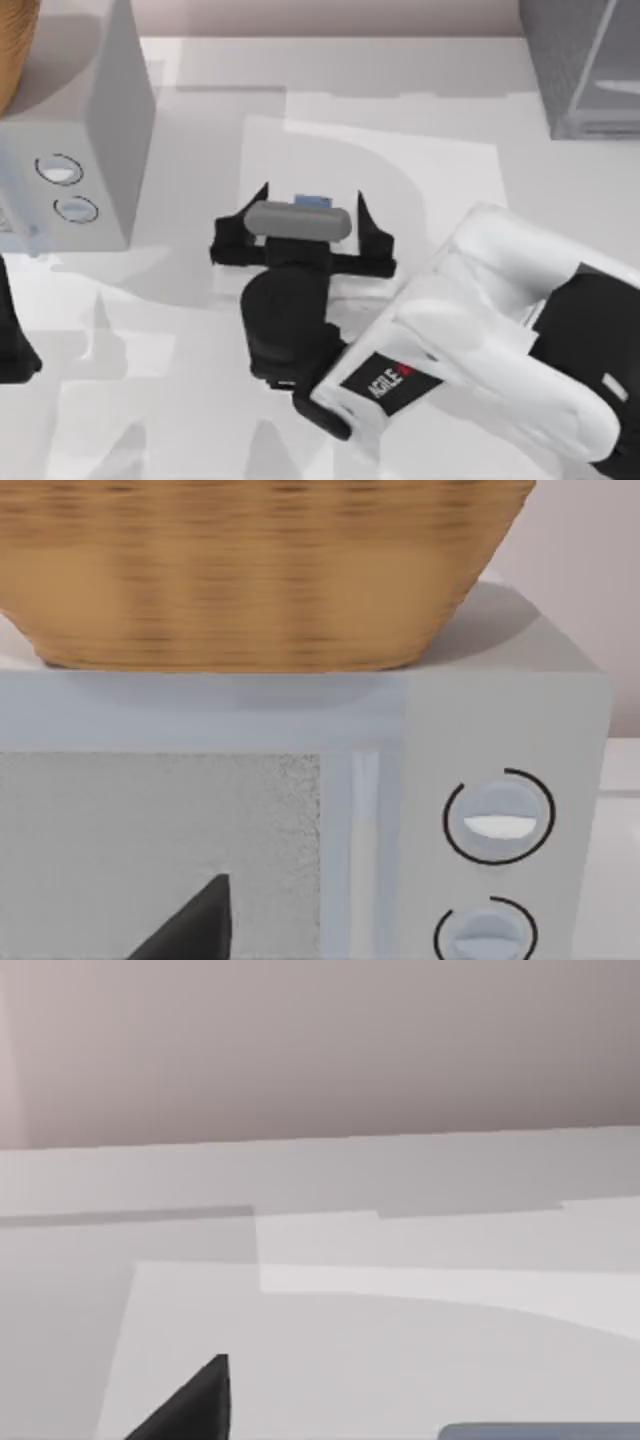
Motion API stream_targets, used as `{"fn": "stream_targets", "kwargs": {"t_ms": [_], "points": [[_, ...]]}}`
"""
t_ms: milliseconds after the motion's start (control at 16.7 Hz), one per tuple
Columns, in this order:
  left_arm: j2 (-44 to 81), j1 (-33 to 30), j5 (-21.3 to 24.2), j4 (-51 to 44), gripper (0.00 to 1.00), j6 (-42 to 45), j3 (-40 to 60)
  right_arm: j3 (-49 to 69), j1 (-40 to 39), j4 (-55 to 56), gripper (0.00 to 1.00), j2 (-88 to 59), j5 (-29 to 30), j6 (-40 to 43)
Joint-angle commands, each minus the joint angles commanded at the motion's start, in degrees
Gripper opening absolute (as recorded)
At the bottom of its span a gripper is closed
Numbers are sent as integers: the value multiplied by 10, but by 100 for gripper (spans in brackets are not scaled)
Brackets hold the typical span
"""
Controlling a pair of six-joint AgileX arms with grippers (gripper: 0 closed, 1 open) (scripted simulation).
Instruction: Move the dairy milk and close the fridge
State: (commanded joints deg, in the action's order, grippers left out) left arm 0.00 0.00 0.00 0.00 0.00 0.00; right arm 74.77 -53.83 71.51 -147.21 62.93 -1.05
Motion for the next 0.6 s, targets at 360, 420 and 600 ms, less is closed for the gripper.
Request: {"fn": "stream_targets", "kwargs": {"t_ms": [360,420,600], "points": [[0,0,0,0,100,0,0,0,0,0,77,0,0,0],[0,0,0,0,100,0,0,0,0,0,70,0,0,0],[0,0,0,0,100,0,0,0,0,0,47,0,0,0]]}}
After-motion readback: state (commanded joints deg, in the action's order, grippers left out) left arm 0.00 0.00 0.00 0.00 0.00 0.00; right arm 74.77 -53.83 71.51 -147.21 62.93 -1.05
